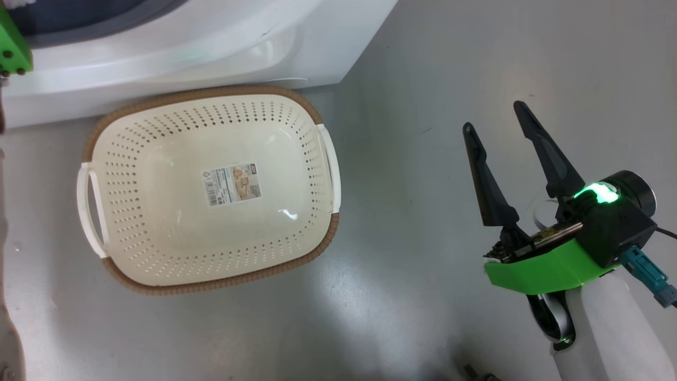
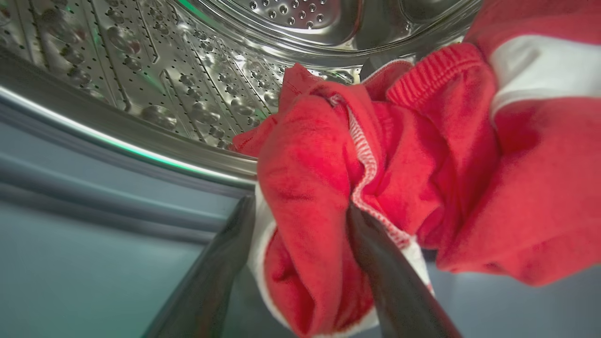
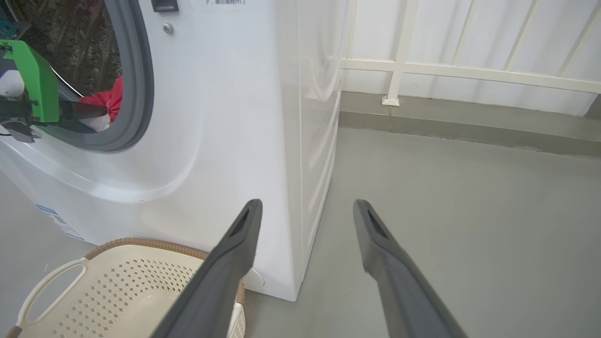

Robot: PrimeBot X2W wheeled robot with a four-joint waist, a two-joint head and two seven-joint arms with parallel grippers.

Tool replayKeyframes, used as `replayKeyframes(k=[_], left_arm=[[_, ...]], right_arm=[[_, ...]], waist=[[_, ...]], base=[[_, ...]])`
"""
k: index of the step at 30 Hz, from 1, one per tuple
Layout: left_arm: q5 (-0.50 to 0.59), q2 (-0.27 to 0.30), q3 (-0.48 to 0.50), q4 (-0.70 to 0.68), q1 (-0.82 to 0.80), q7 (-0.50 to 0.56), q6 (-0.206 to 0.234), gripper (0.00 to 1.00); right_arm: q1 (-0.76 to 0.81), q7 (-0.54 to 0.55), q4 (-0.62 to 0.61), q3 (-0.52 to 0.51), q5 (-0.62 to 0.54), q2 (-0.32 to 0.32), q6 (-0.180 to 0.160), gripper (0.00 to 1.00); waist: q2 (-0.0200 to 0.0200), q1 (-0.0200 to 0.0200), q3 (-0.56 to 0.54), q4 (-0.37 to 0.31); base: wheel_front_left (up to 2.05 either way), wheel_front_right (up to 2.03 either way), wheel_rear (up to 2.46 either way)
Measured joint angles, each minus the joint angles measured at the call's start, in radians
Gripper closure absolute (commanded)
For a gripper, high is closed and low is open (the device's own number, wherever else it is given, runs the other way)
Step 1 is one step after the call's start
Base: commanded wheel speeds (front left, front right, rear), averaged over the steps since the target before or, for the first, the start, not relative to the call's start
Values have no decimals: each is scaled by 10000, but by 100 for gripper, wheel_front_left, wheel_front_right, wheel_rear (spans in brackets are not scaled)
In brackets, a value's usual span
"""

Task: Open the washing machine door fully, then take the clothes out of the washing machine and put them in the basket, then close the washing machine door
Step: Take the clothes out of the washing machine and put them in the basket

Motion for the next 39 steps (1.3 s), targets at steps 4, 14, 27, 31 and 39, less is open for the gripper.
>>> replayKeyframes(k=[4, 14, 27, 31, 39], left_arm=[[-171, -54, -2, 0, 59, -270, -259, 100], [-324, -132, -13, -265, 277, -1674, -418, 100], [-623, -412, -50, -552, 919, -2376, -518, 100], [-761, -489, -46, -903, 1328, -2466, -520, 100], [-853, -709, 19, -2326, 2534, -2552, -583, 100]], right_arm=[[-4, 0, 0, -81, 0, 0, 0, 0], [-7, 0, 123, -119, 2, 0, 0, 0], [-1, 0, 238, -219, 2, -2, 0, 0], [32, 0, 278, -265, 2, -4, 0, 0], [151, 0, 297, -311, 4, -10, 0, 0]], waist=[[0, 0, -54, 73], [-1, 0, -233, 202], [0, 0, -756, 400], [0, 0, -958, 495], [0, 0, -1416, 719]], base=[[0, 0, 0], [0, 0, 0], [0, 0, 0], [0, 0, 0], [0, 0, 0]])
